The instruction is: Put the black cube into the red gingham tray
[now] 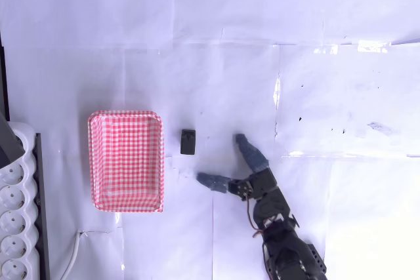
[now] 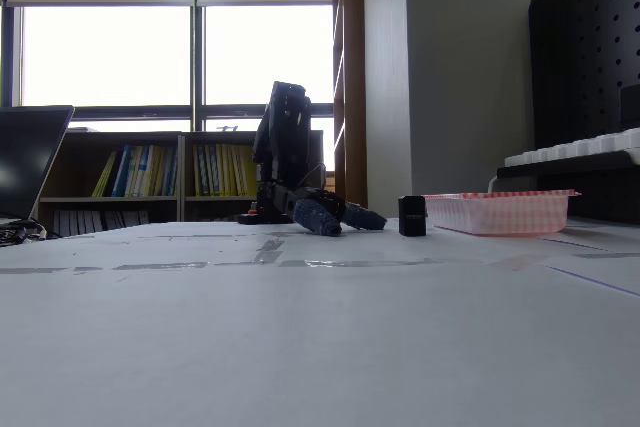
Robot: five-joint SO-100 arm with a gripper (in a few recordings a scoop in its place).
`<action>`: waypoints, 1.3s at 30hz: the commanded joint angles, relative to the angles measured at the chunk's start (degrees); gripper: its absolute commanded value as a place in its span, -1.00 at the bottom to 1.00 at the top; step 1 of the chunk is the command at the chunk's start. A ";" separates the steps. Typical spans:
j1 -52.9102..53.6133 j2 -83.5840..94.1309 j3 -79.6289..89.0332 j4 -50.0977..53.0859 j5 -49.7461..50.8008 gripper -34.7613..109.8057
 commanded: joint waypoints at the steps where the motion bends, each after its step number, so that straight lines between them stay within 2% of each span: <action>1: -1.49 1.58 5.80 0.70 0.62 0.24; 29: -7.38 10.63 17.67 -3.60 0.18 0.24; 39: -7.65 10.63 21.97 1.05 -1.23 0.23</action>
